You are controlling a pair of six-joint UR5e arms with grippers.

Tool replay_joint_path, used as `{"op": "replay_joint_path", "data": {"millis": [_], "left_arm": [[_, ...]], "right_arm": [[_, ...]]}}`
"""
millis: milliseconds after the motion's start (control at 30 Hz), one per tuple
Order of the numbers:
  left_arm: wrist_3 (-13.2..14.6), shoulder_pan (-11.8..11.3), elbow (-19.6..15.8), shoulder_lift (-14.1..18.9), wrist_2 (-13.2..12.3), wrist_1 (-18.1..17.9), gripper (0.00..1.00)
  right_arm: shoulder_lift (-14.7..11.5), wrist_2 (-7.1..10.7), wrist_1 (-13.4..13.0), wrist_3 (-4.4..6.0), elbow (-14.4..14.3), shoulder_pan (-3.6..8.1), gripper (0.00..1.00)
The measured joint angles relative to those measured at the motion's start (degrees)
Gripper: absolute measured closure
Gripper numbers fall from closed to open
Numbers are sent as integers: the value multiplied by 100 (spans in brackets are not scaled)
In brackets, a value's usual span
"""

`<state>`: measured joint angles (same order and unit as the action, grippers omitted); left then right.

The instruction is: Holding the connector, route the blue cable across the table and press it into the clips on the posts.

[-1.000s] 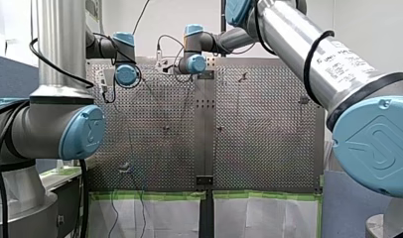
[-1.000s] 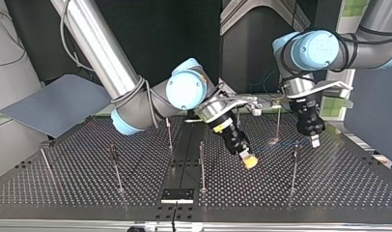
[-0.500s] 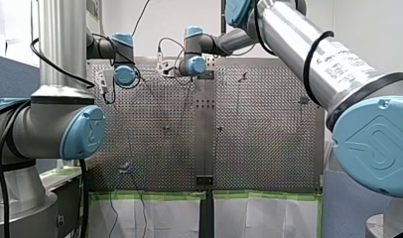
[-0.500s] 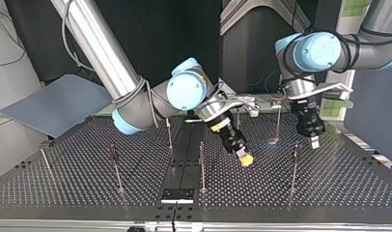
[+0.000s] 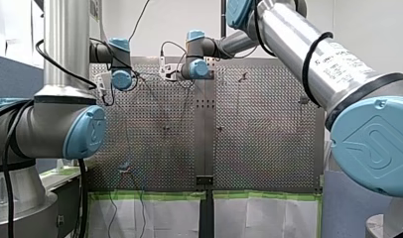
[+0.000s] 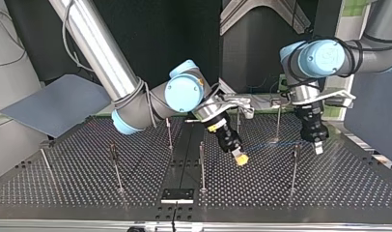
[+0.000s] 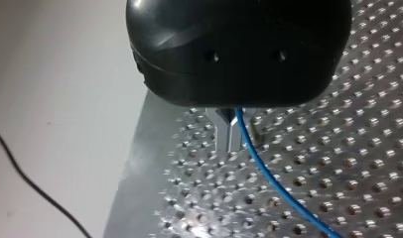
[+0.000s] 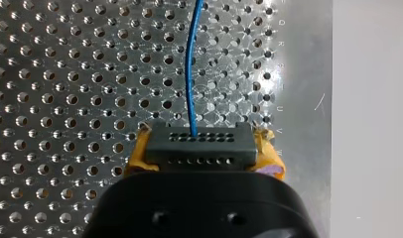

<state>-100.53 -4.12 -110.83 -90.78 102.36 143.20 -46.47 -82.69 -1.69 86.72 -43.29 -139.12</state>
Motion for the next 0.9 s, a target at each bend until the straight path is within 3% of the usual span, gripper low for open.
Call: {"op": "replay_joint_path", "data": {"millis": [300,667,900], "left_arm": [[-139,-236,114,-97,-429,-245,100],[-159,-479,361,-566,-653,-287,100],[-161,-695,394,-653,-884,-298,100]], "right_arm": [[10,2,-32,-38,2,2,100],[17,-233,-41,-44,7,77,100],[19,-237,-43,-66,4,85,100]]}}
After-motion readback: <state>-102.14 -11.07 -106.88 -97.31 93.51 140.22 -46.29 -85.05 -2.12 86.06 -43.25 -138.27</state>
